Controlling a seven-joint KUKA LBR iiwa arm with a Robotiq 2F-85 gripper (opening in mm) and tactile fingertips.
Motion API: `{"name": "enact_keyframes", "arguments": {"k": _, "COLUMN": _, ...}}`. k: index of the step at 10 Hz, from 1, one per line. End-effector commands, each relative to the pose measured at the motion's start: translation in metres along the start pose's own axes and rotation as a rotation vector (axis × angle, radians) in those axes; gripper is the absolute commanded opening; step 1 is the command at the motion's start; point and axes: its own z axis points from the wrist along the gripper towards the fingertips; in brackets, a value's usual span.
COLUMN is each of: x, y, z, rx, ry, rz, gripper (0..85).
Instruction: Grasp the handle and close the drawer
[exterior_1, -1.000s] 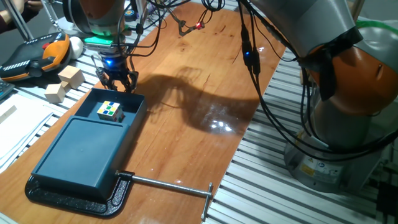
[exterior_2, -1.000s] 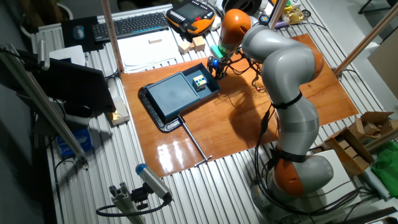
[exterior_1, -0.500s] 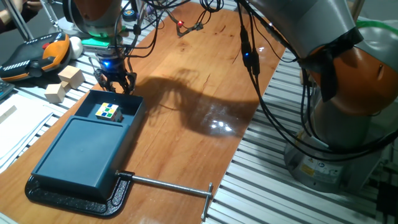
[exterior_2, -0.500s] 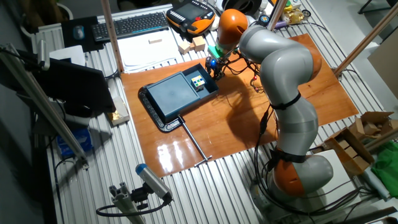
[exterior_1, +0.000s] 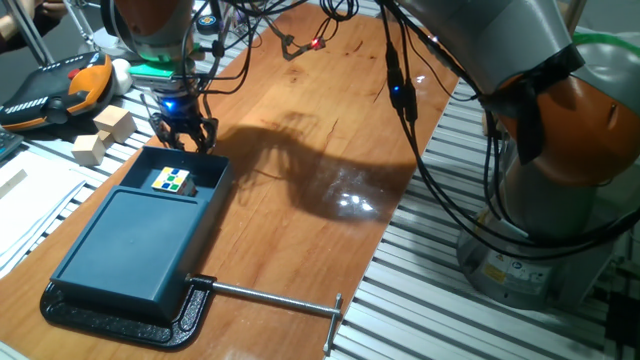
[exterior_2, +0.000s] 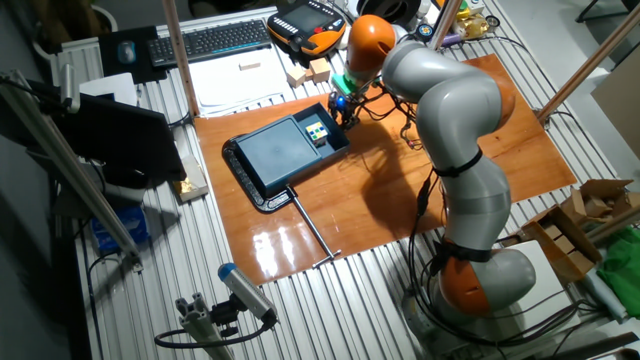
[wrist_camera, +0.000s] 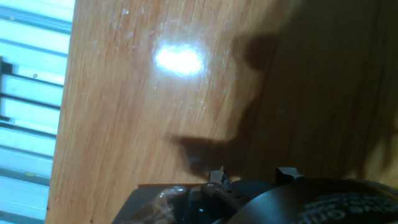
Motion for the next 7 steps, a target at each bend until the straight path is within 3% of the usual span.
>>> {"name": "enact_keyframes", "arguments": {"k": 1, "x": 0.002, "y": 0.000, "z": -0.001, "rx": 0.002, "ry": -0.004, "rz": -0.001, "gripper": 2.0}}
{"name": "enact_keyframes", "arguments": {"k": 7, "x": 0.018, "y": 0.000, "z": 0.003, "rx": 0.007, "ry": -0.010, "rz": -0.003, "gripper": 2.0}}
